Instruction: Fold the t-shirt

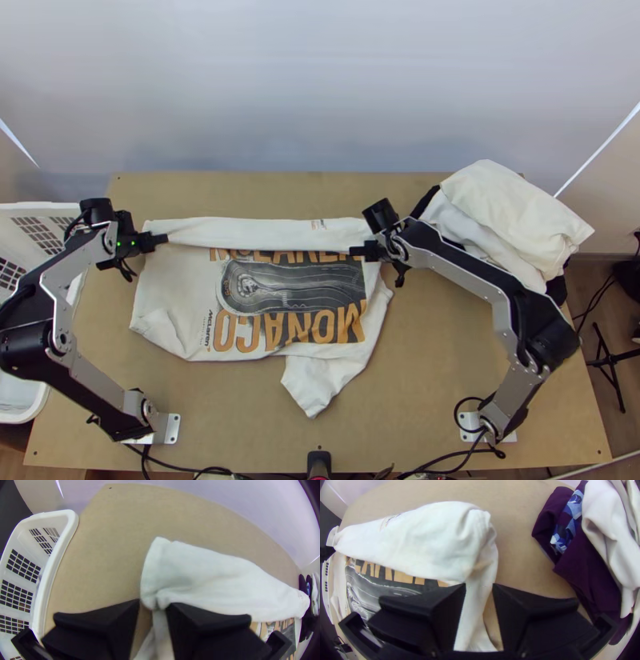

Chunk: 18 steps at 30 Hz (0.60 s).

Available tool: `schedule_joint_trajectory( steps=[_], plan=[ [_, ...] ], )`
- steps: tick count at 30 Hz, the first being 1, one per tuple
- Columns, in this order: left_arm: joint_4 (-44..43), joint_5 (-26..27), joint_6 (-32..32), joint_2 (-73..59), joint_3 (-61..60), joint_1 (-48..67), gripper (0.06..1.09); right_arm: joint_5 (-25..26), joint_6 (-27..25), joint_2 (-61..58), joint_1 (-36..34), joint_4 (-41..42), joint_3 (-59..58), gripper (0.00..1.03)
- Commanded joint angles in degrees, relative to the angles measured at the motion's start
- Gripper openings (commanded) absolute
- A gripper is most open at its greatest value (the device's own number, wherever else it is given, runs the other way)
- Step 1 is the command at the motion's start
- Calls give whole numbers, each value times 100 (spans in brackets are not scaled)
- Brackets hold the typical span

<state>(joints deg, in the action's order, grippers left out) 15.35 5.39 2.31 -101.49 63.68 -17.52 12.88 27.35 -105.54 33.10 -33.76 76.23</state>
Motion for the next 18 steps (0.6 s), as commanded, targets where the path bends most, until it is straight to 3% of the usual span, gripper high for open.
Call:
schedule_joint_trajectory(
  steps=[1,2,4,7,9,11,12,14,15,18],
  plan=[
    [38,-29,226,666,-312,3,93,-32,218,780,144,-421,-293,74],
    [134,24,262,806,-304,-50,94,-23,253,974,214,-588,-328,75],
    [266,358,306,1088,-321,-226,93,-67,306,1193,311,-1063,-301,87],
    [451,595,297,1404,-330,-419,93,-58,947,1624,513,-2109,-205,88],
    [539,604,323,1589,-374,-489,93,-93,1686,1800,706,-2847,-275,88],
    [583,613,385,1703,-479,-551,93,-128,1958,1817,1058,-3655,-372,89],
    [583,613,385,1729,-523,-577,93,-120,1958,1782,1374,-3963,-451,97],
    [583,613,385,1773,-620,-612,93,-67,2099,1765,1787,-4367,-644,99],
    [574,613,376,1782,-664,-612,93,-67,2441,1712,2060,-4552,-750,99],
    [565,613,314,1808,-734,-577,93,47,2617,1703,2789,-4482,-943,97]
  ],
)
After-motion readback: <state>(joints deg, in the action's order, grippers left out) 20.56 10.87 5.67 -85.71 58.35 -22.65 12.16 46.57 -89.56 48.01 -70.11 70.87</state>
